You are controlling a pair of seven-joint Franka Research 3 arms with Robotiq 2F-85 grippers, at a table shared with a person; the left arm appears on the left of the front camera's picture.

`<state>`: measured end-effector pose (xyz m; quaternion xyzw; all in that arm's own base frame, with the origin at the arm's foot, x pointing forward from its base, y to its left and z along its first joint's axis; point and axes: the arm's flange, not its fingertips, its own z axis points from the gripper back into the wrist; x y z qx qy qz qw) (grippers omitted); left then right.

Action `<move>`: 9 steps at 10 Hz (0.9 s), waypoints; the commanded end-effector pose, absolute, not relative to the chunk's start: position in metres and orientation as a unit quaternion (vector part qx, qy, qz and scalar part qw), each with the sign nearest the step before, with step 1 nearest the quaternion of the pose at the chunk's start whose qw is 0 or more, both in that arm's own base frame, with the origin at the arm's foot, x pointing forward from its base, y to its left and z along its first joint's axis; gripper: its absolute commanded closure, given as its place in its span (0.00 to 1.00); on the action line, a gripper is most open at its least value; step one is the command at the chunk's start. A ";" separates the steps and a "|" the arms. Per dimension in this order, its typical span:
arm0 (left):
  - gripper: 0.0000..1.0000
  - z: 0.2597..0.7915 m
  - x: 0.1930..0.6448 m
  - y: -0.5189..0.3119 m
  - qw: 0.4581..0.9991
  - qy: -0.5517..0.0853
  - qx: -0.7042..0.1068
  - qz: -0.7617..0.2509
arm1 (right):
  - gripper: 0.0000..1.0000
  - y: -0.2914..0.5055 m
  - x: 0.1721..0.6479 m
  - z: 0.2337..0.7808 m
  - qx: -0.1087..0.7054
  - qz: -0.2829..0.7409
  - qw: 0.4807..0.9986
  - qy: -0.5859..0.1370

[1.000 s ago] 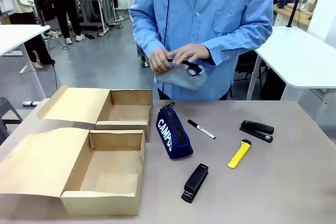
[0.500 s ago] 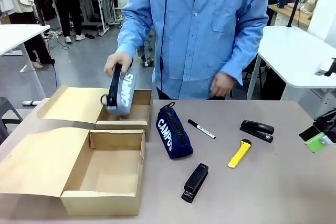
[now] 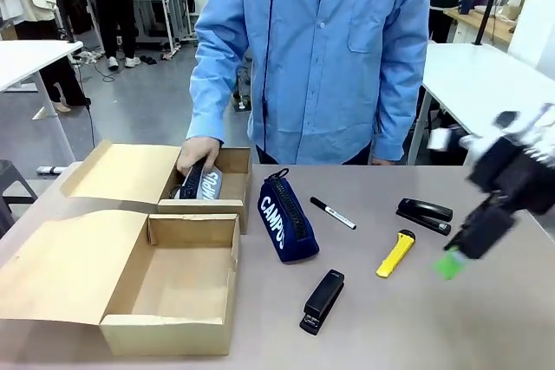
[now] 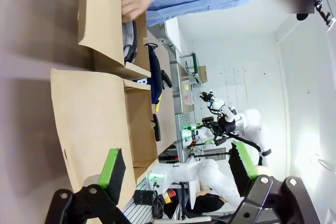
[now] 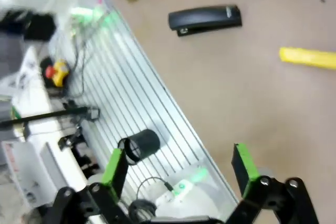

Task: Place items inside the box.
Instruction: Pick up a Pencil pouch or Stapler and place it inside the Mailer Box closest to the robot.

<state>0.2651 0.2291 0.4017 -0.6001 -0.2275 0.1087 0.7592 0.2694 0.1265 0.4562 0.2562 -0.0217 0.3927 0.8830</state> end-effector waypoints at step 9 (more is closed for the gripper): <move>0.00 0.403 0.263 0.230 0.756 -0.234 -0.603 0.099 | 0.00 0.285 0.222 0.413 0.157 0.486 0.857 0.074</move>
